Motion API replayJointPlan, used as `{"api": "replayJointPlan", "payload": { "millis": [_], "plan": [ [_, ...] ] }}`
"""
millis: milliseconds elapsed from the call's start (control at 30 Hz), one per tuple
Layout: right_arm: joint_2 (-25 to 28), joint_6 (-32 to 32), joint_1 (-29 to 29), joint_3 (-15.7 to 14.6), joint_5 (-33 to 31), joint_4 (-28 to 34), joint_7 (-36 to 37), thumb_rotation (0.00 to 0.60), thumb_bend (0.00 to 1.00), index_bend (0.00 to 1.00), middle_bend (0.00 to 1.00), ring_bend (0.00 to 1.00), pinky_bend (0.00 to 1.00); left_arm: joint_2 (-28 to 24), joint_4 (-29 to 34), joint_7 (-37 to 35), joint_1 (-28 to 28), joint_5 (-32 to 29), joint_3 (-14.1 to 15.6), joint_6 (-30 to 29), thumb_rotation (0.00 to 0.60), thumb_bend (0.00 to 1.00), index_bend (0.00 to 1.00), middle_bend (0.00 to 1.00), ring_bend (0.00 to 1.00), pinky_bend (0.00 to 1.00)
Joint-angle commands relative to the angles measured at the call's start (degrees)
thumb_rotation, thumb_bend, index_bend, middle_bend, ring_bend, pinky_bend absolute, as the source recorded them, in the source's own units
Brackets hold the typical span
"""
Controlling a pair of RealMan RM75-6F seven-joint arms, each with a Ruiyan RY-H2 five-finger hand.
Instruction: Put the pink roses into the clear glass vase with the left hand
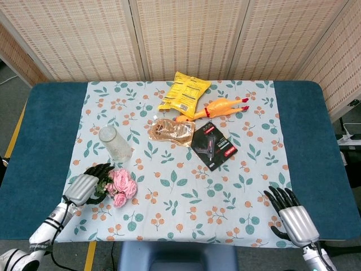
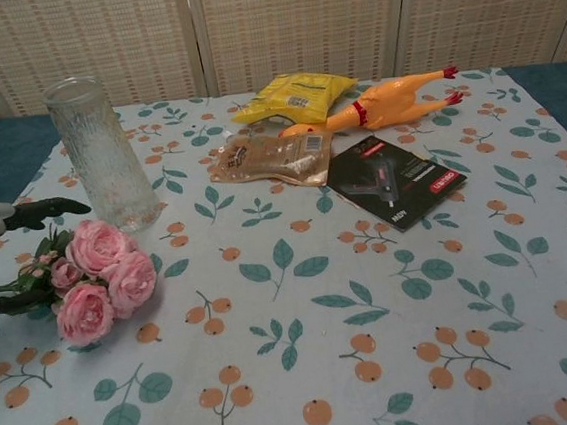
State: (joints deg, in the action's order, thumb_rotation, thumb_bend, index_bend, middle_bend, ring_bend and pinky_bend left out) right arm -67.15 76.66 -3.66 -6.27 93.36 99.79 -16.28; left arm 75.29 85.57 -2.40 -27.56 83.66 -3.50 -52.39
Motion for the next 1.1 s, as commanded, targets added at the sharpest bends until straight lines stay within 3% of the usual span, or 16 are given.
{"api": "replayJointPlan", "payload": {
  "millis": [33,267,400,533,600,700,900,1100],
  "plan": [
    [-0.1,-0.1,-0.1,0.2,-0.2,0.0,0.0,0.6,0.15,0.0,0.0,0.0,0.0,0.2,0.2,-0.7,-1.6,-0.7,-0.3,1.8,0.6,0.35,0.0,0.0,0.0,0.15],
    [0.2,-0.1,-0.2,0.1,-0.1,0.1,0.3,0.6,0.14,0.0,0.0,0.0,0.0,0.1,1.7,6.0,-4.8,-8.2,-0.1,8.6,0.6,0.35,0.0,0.0,0.0,0.17],
    [0.5,0.3,-0.1,-0.1,0.2,0.2,0.6,0.6,0.14,0.0,0.0,0.0,0.0,1.0,1.8,11.7,-5.6,-13.0,-0.1,8.9,0.6,0.34,0.05,0.04,0.01,0.17],
    [0.6,0.4,0.0,-0.2,0.5,0.3,0.8,0.6,0.14,0.0,0.0,0.0,0.0,3.1,1.1,15.2,-4.8,-14.2,-0.4,4.2,0.6,0.39,0.24,0.25,0.12,0.18],
    [0.6,0.4,0.0,-0.3,0.6,0.3,0.9,0.6,0.14,0.0,0.0,0.0,0.0,4.8,0.5,15.4,-3.8,-13.3,-0.7,0.5,0.6,0.42,0.38,0.42,0.24,0.2],
    [0.7,0.3,-0.1,-0.4,0.7,0.4,0.9,0.6,0.14,0.0,0.0,0.0,0.0,6.2,-0.8,10.5,-2.8,-9.2,-0.4,-2.6,0.6,0.44,0.53,0.59,0.35,0.21],
    [0.9,0.9,0.2,-0.4,0.9,0.6,1.3,0.6,0.14,0.0,0.0,0.0,0.0,7.3,-5.6,-2.8,-1.2,0.1,1.7,-8.2,0.6,0.44,0.58,0.63,0.38,0.21],
    [1.1,1.1,0.2,-0.4,1.1,0.6,1.6,0.6,0.14,0.0,0.0,0.0,0.0,6.9,-7.8,-14.0,1.7,6.6,2.4,-18.4,0.6,0.44,0.6,0.66,0.41,0.21]
  ]
}}
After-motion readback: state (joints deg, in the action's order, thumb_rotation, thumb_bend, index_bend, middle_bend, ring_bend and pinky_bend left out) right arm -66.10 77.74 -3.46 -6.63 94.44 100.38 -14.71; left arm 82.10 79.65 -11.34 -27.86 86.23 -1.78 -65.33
